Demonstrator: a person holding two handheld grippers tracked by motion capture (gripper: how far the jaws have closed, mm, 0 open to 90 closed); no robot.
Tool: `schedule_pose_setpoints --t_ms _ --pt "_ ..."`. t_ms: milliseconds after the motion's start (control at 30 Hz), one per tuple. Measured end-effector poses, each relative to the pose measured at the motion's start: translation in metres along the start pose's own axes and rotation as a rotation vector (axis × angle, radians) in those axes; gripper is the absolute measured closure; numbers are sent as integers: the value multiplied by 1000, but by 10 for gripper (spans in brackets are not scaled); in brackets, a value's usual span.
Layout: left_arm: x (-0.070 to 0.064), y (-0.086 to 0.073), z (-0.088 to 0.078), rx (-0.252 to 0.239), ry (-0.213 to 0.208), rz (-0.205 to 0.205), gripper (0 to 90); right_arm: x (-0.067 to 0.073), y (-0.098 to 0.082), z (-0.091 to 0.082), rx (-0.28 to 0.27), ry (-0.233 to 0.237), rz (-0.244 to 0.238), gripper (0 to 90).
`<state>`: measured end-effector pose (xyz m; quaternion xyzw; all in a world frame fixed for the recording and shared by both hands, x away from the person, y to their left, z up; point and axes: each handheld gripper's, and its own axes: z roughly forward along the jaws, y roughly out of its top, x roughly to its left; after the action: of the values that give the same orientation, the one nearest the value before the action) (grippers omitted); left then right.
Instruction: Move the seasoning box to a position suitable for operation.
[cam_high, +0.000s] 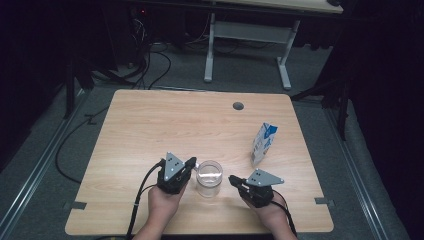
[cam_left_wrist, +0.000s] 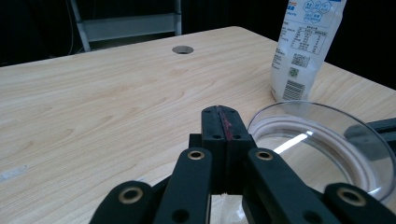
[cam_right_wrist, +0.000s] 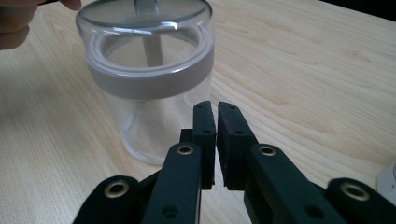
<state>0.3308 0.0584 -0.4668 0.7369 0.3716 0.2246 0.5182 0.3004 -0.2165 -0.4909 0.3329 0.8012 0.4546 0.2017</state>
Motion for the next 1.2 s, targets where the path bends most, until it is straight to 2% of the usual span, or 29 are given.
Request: schedule_pose_setpoints --t_ms 467,1200 --pt "-1 -1 0 -8 5 5 900 9 6 0 -16 -18 -6 900" --pt "-1 -3 0 -17 10 10 900 11 8 -3 -36 -15 -13 890"
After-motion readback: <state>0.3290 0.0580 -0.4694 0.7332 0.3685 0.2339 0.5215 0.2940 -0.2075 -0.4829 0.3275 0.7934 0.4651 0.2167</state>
